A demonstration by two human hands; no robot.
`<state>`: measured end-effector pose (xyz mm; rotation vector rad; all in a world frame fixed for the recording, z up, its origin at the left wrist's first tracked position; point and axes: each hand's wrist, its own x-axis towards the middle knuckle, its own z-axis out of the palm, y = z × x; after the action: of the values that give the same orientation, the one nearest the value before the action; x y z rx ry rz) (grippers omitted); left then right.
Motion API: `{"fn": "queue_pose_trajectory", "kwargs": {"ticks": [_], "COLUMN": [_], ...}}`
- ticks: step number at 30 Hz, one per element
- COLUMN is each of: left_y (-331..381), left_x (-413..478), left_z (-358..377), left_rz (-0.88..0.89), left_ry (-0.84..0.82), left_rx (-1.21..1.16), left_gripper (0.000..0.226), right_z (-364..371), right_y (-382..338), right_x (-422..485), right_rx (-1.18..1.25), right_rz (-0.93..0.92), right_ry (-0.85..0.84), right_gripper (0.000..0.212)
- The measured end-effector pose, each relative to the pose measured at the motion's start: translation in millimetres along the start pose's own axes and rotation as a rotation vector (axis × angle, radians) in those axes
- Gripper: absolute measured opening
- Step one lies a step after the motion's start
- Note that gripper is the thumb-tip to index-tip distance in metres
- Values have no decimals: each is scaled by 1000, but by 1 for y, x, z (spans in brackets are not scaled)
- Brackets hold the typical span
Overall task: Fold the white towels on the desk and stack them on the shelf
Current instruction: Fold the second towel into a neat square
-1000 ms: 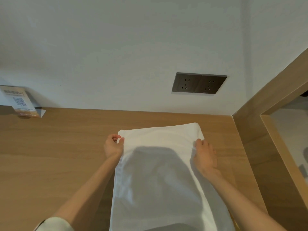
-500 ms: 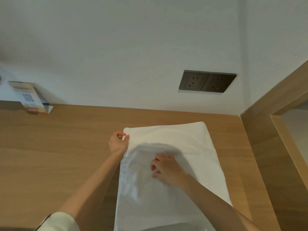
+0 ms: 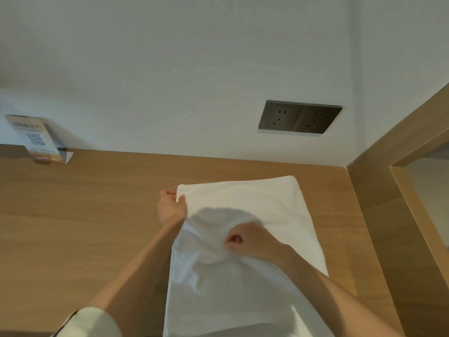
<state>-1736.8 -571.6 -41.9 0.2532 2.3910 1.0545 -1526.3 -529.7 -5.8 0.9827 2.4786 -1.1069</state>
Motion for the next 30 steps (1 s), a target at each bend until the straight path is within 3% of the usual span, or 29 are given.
{"fn": "queue_pose_trajectory", "kwargs": {"ticks": [4, 8, 11, 13, 17, 25, 30], "left_y": [7, 12, 14, 15, 13, 19, 27], "left_x": [2, 7, 16, 21, 33, 41, 38], "left_z": [1, 9, 14, 16, 17, 19, 12], "left_rz": [48, 368, 630, 702, 718, 708, 687], "left_ry": [34, 7, -96, -117, -126, -142, -189], "left_rx": [203, 500, 689, 765, 856, 1128, 1174], "left_gripper": [37, 40, 36, 34, 34, 35, 35], "right_z": [-34, -66, -81, -86, -88, -94, -93], "right_y": [24, 50, 65, 71, 78, 83, 80], "right_x": [7, 20, 34, 42, 57, 58, 43], "right_rx": [-42, -132, -194, -207, -259, -553, -562], "right_rz": [98, 183, 231, 260, 311, 415, 400], "right_ry": [308, 450, 432, 385, 278, 206, 209], "right_gripper": [21, 29, 37, 44, 51, 35, 35]}}
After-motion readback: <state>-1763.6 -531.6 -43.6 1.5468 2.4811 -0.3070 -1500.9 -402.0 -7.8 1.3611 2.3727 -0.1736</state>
